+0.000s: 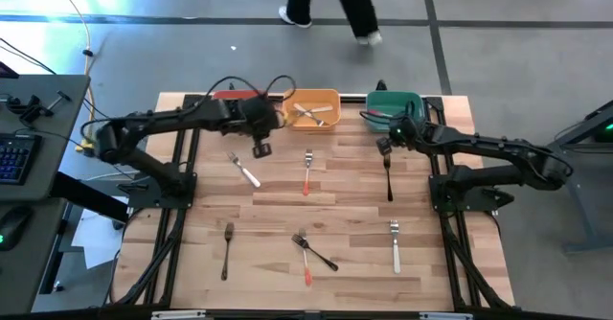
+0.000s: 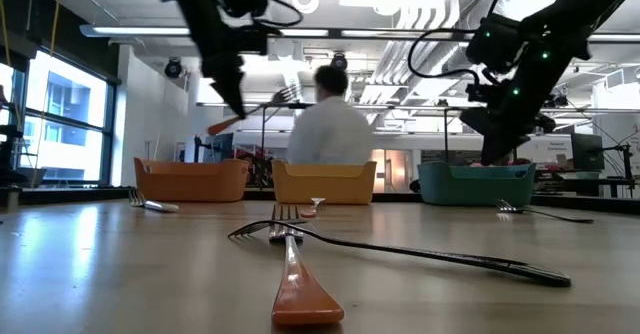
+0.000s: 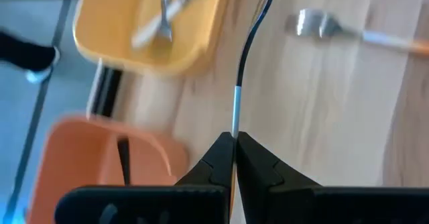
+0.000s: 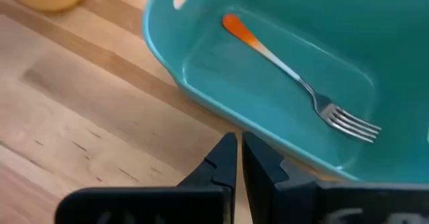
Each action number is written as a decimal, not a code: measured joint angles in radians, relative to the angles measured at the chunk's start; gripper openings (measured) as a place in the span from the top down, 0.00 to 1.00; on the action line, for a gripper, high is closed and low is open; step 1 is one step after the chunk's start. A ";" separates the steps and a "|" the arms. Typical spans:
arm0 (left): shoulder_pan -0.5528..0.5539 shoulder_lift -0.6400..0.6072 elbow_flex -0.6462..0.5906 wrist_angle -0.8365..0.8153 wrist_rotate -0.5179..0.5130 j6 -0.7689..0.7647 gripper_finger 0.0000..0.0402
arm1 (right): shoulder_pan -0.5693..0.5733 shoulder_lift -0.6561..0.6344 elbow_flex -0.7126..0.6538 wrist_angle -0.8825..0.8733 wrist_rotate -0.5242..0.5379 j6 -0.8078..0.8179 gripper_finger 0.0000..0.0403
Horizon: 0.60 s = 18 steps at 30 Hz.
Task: Sort silverware by color (type)
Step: Put the top left orange fork into the green bin
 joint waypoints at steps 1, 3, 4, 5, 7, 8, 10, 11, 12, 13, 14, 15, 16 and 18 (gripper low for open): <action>0.000 0.031 0.033 0.005 0.004 0.013 1.00 | 0.000 0.000 0.000 -0.008 0.000 0.003 0.98; 0.000 0.087 0.098 0.014 0.019 0.036 1.00 | 0.003 -0.005 0.000 -0.036 0.002 0.020 0.98; 0.000 0.113 0.129 0.028 0.023 0.048 1.00 | 0.003 -0.005 0.000 -0.045 0.008 0.026 0.98; 0.000 0.136 0.157 0.041 0.028 0.059 1.00 | 0.003 -0.006 0.000 -0.055 0.014 0.031 0.98; 0.000 0.180 0.214 0.048 0.038 0.079 1.00 | 0.003 -0.007 0.000 -0.075 0.023 0.045 0.98; 0.002 0.199 0.240 0.050 0.045 0.089 1.00 | 0.003 -0.007 0.000 -0.079 0.024 0.049 0.98; 0.003 0.230 0.286 0.048 0.046 0.099 1.00 | 0.003 -0.007 0.000 -0.082 0.024 0.055 0.98; 0.003 0.245 0.308 0.050 0.046 0.100 1.00 | 0.003 -0.007 0.000 -0.082 0.024 0.055 0.98; 0.004 0.259 0.327 0.051 0.046 0.100 1.00 | 0.003 -0.007 0.000 -0.082 0.024 0.056 0.98; 0.004 0.272 0.343 0.049 0.047 0.101 1.00 | 0.003 -0.007 0.000 -0.082 0.024 0.061 0.98; 0.005 0.285 0.359 0.048 0.050 0.106 1.00 | 0.003 -0.007 0.000 -0.082 0.024 0.063 0.98; 0.005 0.298 0.375 0.049 0.053 0.112 1.00 | 0.003 -0.007 0.000 -0.082 0.024 0.063 0.98; 0.006 0.312 0.389 0.049 0.057 0.118 1.00 | 0.003 -0.007 0.000 -0.082 0.024 0.063 0.98; 0.012 0.338 0.415 0.054 0.081 0.119 1.00 | 0.003 -0.007 0.000 -0.082 0.024 0.063 0.98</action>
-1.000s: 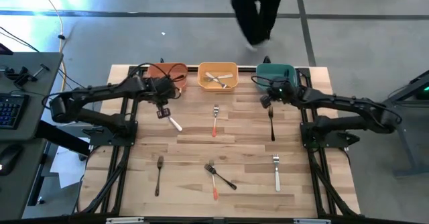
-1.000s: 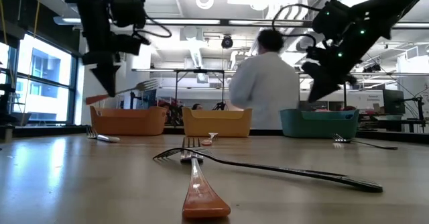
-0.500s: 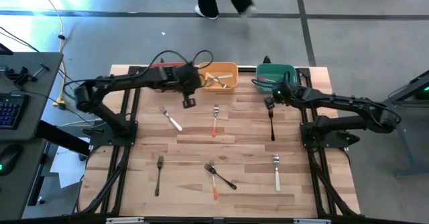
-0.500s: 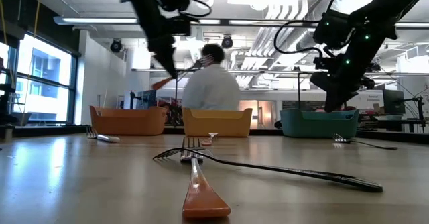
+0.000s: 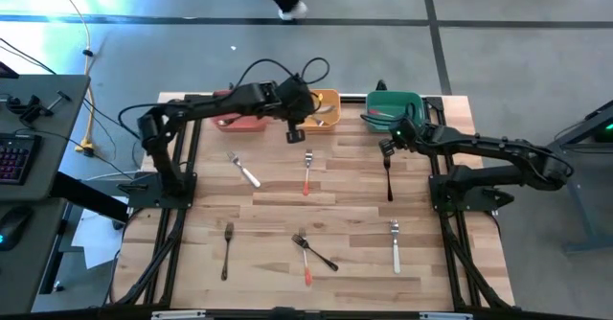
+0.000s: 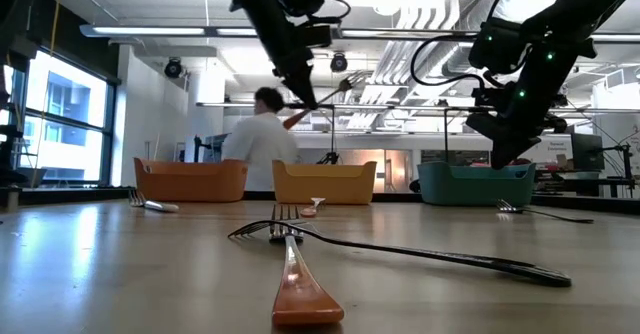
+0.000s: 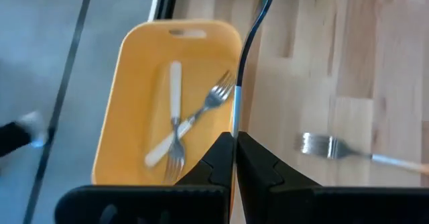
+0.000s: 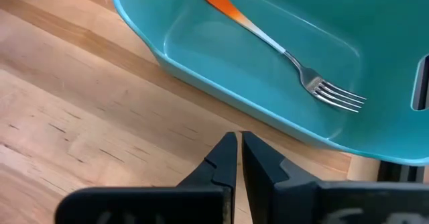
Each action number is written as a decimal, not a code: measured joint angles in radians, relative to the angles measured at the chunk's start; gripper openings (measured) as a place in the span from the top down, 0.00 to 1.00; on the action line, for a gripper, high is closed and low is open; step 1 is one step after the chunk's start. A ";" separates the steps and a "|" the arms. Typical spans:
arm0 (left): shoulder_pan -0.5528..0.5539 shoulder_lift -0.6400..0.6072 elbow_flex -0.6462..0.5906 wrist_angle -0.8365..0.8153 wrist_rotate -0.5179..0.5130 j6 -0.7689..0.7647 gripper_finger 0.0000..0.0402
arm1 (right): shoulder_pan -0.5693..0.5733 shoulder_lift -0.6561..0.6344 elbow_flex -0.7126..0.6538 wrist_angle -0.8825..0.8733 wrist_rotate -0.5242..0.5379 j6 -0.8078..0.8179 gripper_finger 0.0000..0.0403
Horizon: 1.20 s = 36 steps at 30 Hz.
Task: Sort silverware by color (type)
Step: Put the top left orange fork into the green bin
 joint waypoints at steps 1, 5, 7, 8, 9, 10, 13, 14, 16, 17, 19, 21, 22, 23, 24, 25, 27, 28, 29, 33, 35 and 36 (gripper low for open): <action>0.004 0.013 0.011 0.008 0.018 0.001 1.00 | 0.000 0.000 0.000 0.000 0.000 0.000 0.98; 0.022 0.074 0.055 0.079 0.097 0.000 1.00 | 0.000 0.000 0.000 0.000 0.000 0.000 0.98; 0.029 0.114 0.090 0.120 0.132 0.000 1.00 | 0.000 0.000 0.000 0.000 0.000 0.000 0.98; 0.033 0.136 0.113 0.129 0.156 0.000 1.00 | 0.000 0.000 0.000 0.000 -0.001 0.000 0.98; 0.036 0.157 0.138 0.130 0.174 0.000 1.00 | 0.000 0.000 0.000 0.000 -0.001 0.000 0.98; 0.039 0.182 0.165 0.134 0.195 0.000 1.00 | 0.000 0.000 0.000 0.000 -0.001 0.000 0.98; 0.049 0.244 0.240 0.159 0.255 -0.001 1.00 | 0.000 0.000 0.000 0.000 -0.001 0.000 0.98; 0.051 0.263 0.266 0.170 0.274 -0.002 1.00 | 0.000 0.000 0.000 0.000 -0.001 0.000 0.98; 0.054 0.300 0.316 0.180 0.303 -0.017 1.00 | 0.000 0.000 0.000 0.000 -0.001 -0.001 0.98; 0.057 0.317 0.338 0.180 0.318 -0.021 1.00 | 0.000 0.000 0.000 0.001 -0.001 -0.001 0.98; 0.057 0.348 0.379 0.196 0.347 -0.028 1.00 | 0.000 0.000 0.000 0.001 -0.001 -0.002 0.98; 0.057 0.371 0.395 0.224 0.382 -0.036 1.00 | 0.000 0.000 0.000 0.000 -0.001 -0.005 0.98; 0.057 0.381 0.396 0.252 0.400 -0.045 1.00 | 0.000 0.000 0.000 0.000 -0.001 -0.011 0.98; 0.057 0.389 0.397 0.281 0.416 -0.052 1.00 | 0.000 -0.001 0.000 0.001 -0.001 -0.019 0.99; 0.061 0.394 0.397 0.297 0.434 -0.059 1.00 | 0.000 -0.002 0.000 0.000 0.000 -0.026 0.99; 0.063 0.399 0.397 0.312 0.451 -0.064 1.00 | 0.000 -0.005 0.000 0.000 0.005 -0.033 0.99; 0.068 0.402 0.397 0.350 0.486 -0.084 1.00 | 0.006 -0.019 -0.001 -0.002 0.022 -0.046 1.00; 0.072 0.403 0.397 0.358 0.512 -0.099 1.00 | 0.012 -0.030 -0.001 -0.001 0.037 -0.048 1.00; 0.076 0.403 0.397 0.375 0.534 -0.110 1.00 | 0.020 -0.045 -0.001 -0.001 0.055 -0.056 1.00; 0.091 0.401 0.397 0.423 0.634 -0.163 1.00 | 0.059 -0.121 -0.001 0.034 0.127 -0.093 1.00; 0.097 0.398 0.397 0.448 0.674 -0.188 1.00 | 0.081 -0.157 -0.001 0.079 0.140 -0.123 1.00; 0.097 0.397 0.397 0.451 0.692 -0.198 1.00 | 0.094 -0.171 -0.002 0.109 0.140 -0.149 1.00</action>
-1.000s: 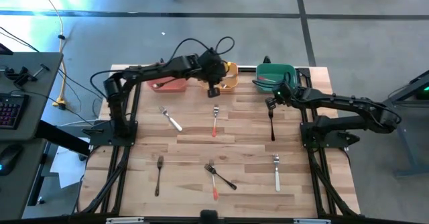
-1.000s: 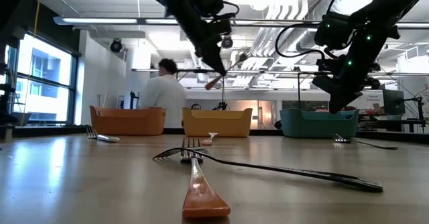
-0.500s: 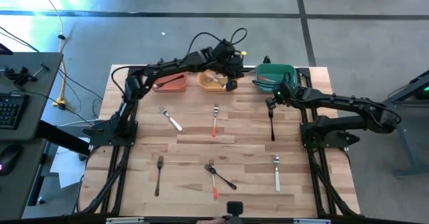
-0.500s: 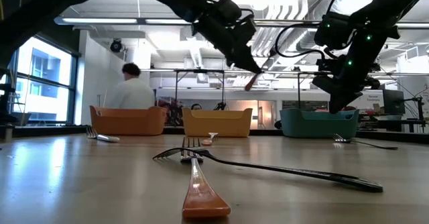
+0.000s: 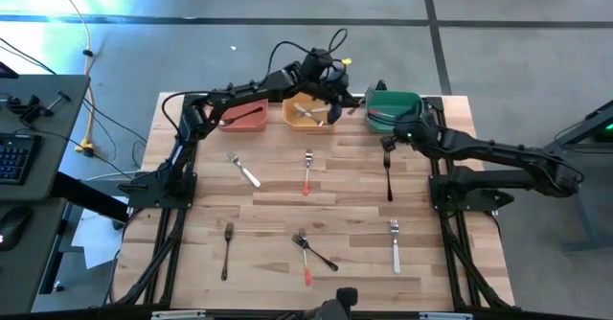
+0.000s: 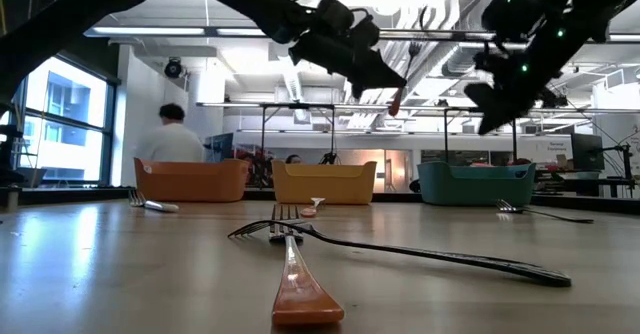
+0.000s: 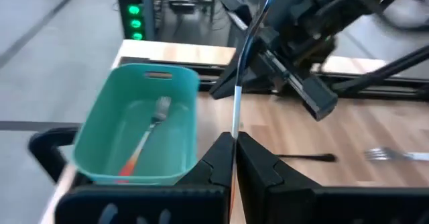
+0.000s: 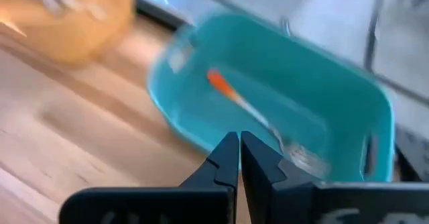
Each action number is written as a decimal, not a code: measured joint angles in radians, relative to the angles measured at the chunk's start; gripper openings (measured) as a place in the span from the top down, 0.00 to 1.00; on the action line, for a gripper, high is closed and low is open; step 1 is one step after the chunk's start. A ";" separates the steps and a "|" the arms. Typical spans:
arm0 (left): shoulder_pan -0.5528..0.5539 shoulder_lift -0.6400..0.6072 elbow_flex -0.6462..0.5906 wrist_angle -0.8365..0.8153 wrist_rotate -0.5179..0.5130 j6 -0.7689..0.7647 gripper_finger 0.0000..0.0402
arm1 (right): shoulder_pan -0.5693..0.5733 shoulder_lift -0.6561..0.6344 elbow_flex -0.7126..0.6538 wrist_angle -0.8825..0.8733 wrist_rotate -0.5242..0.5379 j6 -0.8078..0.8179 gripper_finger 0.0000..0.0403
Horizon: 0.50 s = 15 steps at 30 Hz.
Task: Sort silverware by color (type)
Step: Put the top left orange fork into the green bin
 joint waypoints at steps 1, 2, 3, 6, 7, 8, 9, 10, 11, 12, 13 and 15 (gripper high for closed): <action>0.000 0.000 0.000 -0.001 0.019 -0.005 1.00 | 0.015 -0.016 -0.010 0.052 0.002 -0.033 1.00; -0.001 0.000 0.000 -0.006 0.040 -0.006 1.00 | 0.030 -0.034 -0.032 0.126 -0.003 -0.077 1.00; -0.001 0.000 0.000 -0.016 0.056 -0.005 1.00 | 0.040 -0.054 -0.061 0.204 -0.025 -0.122 1.00; -0.003 0.000 0.000 -0.023 0.065 0.003 1.00 | 0.043 -0.118 -0.142 0.412 -0.166 -0.229 1.00; -0.003 0.000 0.000 -0.019 0.066 0.003 1.00 | 0.042 -0.139 -0.162 0.469 -0.211 -0.253 1.00; -0.002 0.000 0.000 -0.014 0.066 0.001 1.00 | 0.038 -0.159 -0.181 0.519 -0.247 -0.270 1.00; -0.002 0.000 0.000 -0.009 0.066 -0.003 1.00 | 0.035 -0.177 -0.199 0.565 -0.277 -0.282 1.00; -0.002 0.000 0.000 -0.007 0.066 -0.004 1.00 | 0.032 -0.191 -0.213 0.608 -0.304 -0.287 1.00; -0.001 0.000 0.000 -0.007 0.066 -0.004 1.00 | 0.029 -0.205 -0.222 0.640 -0.319 -0.286 1.00; -0.002 0.000 0.000 -0.007 0.066 -0.004 1.00 | 0.028 -0.214 -0.229 0.671 -0.334 -0.281 1.00; -0.004 0.000 0.000 -0.008 0.064 -0.003 1.00 | 0.028 -0.219 -0.230 0.685 -0.352 -0.280 1.00; -0.009 0.000 0.000 -0.007 0.064 0.004 1.00 | 0.029 -0.217 -0.231 0.705 -0.396 -0.280 0.99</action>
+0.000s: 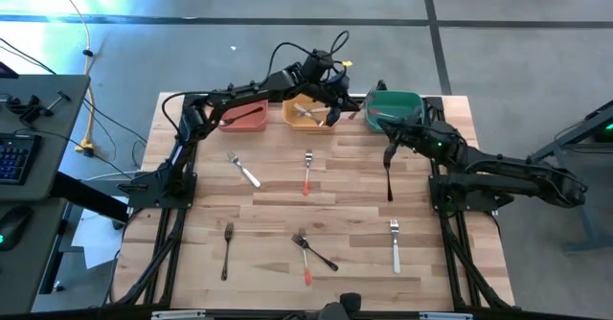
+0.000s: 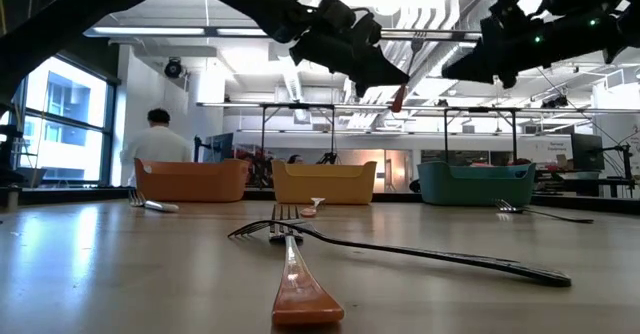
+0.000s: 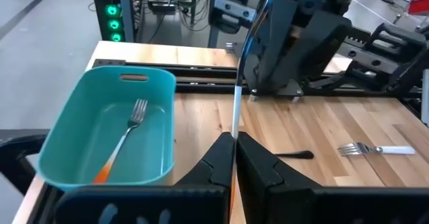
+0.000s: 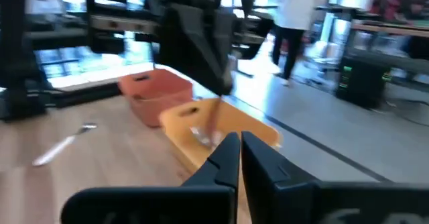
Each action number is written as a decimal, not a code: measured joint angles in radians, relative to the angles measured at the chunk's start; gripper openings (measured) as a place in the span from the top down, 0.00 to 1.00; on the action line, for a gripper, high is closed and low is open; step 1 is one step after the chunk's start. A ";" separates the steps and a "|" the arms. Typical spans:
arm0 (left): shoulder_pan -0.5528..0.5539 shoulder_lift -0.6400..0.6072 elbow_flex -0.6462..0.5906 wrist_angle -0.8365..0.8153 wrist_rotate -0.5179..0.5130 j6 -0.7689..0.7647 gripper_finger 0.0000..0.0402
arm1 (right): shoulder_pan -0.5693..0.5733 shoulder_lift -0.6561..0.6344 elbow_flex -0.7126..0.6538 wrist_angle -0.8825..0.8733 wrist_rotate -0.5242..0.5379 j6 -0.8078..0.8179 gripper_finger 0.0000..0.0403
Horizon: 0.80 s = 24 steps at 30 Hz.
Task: Sort silverware by color (type)
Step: Put the top left orange fork into the green bin
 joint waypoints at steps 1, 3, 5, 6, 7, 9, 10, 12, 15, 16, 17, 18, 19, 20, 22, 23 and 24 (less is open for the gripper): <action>-0.003 0.000 0.000 0.002 0.000 0.001 1.00 | 0.002 0.003 -0.001 0.017 -0.025 0.002 0.97; -0.008 0.000 0.000 0.003 0.000 0.000 1.00 | 0.007 0.015 -0.001 0.067 -0.050 0.014 0.94; -0.016 0.000 0.000 0.003 0.000 -0.003 1.00 | 0.010 0.032 -0.001 0.109 -0.051 0.017 0.88; -0.020 0.000 0.000 0.003 0.000 -0.002 1.00 | 0.010 0.042 -0.001 0.129 -0.051 0.017 0.85; -0.025 0.000 0.000 0.003 0.000 0.005 1.00 | 0.010 0.053 -0.001 0.151 -0.052 0.017 0.82; -0.034 0.000 0.000 0.003 0.000 0.017 1.00 | 0.010 0.077 -0.001 0.196 -0.055 0.017 0.75; -0.037 0.000 0.000 0.003 0.000 0.017 1.00 | 0.010 0.090 -0.001 0.221 -0.053 0.018 0.72; -0.043 0.000 0.000 0.003 0.000 0.017 1.00 | 0.010 0.118 -0.001 0.277 -0.051 0.017 0.68; -0.049 0.000 0.000 0.001 -0.001 0.018 1.00 | 0.010 0.165 0.000 0.346 -0.062 -0.009 0.64; -0.051 0.000 0.000 0.001 -0.001 0.018 1.00 | 0.010 0.181 0.000 0.368 -0.063 -0.013 0.64; -0.054 0.000 0.000 0.001 -0.001 0.018 1.00 | 0.010 0.198 0.000 0.389 -0.064 -0.019 0.64; -0.054 0.000 0.000 0.000 -0.002 0.018 1.00 | 0.010 0.213 0.000 0.412 -0.064 -0.021 0.65; -0.055 0.000 0.000 0.000 -0.002 0.018 1.00 | 0.009 0.228 0.000 0.430 -0.064 -0.026 0.65; -0.056 0.000 0.000 0.000 -0.002 0.019 1.00 | 0.008 0.242 0.000 0.451 -0.063 -0.028 0.66; -0.056 0.000 0.000 -0.001 -0.003 0.019 1.00 | 0.007 0.266 0.000 0.486 -0.062 -0.028 0.69; -0.056 0.000 0.000 -0.002 -0.004 0.019 1.00 | 0.007 0.278 0.000 0.500 -0.062 -0.028 0.72; -0.056 0.000 0.000 -0.003 -0.006 0.019 1.00 | 0.007 0.286 0.000 0.513 -0.062 -0.027 0.75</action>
